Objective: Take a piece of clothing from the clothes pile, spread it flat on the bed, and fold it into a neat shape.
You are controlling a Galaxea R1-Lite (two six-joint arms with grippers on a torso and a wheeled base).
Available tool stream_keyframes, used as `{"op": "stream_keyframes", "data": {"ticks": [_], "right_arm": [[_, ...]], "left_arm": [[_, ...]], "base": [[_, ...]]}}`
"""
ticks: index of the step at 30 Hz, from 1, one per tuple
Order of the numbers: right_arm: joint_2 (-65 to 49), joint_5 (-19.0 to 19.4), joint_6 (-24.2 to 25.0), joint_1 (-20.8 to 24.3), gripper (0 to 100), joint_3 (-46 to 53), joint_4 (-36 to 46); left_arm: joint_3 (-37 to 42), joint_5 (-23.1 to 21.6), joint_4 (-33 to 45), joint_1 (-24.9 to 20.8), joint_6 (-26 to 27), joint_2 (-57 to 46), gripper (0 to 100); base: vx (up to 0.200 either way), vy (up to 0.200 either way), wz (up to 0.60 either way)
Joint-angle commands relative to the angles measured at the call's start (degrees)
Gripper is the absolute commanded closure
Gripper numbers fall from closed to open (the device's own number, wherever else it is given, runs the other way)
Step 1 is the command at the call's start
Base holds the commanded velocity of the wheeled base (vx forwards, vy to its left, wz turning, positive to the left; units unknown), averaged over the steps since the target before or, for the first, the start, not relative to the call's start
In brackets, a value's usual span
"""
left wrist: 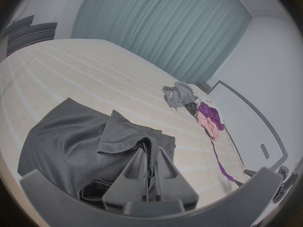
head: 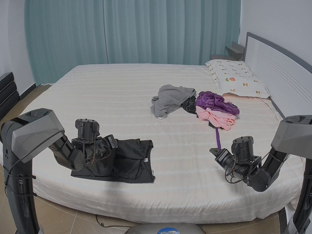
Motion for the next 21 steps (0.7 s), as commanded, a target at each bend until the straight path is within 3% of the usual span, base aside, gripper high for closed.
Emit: {"op": "stream_keyframes", "data": {"ticks": [1, 7, 12, 18, 19, 21], "right_arm": [[0.3, 0.0, 0.0, 0.7, 0, 0.0, 0.0], [0.3, 0.0, -0.1, 0.5, 0, 0.1, 0.0], [0.7, -0.1, -0.2, 0.4, 0, 0.1, 0.4], [1.0, -0.6, -3.4, 2.2, 0, 0.0, 0.0], [1.0, -0.6, -3.4, 2.2, 0, 0.0, 0.0], [1.0, -0.7, -3.4, 1.5, 0, -0.3, 0.0]], "left_arm": [[-1.4, 0.1, 0.0, -1.0, 0.0, 1.0, 100], [-4.2, 0.5, 0.0, -1.4, -0.2, 3.7, 100], [-4.5, 0.6, -0.2, -3.0, -3.4, 5.4, 100], [-5.3, 0.8, -0.2, -3.7, -4.1, 7.0, 100], [-5.3, 0.8, -0.2, -3.7, -4.1, 7.0, 0], [-5.4, 0.9, -0.2, -4.8, -4.4, 7.1, 0]], "base": [[0.000, -0.200, 0.00], [0.000, 0.000, 0.00], [0.000, 0.000, 0.00], [0.000, 0.000, 0.00], [0.000, 0.000, 0.00], [0.000, 0.000, 0.00]]}}
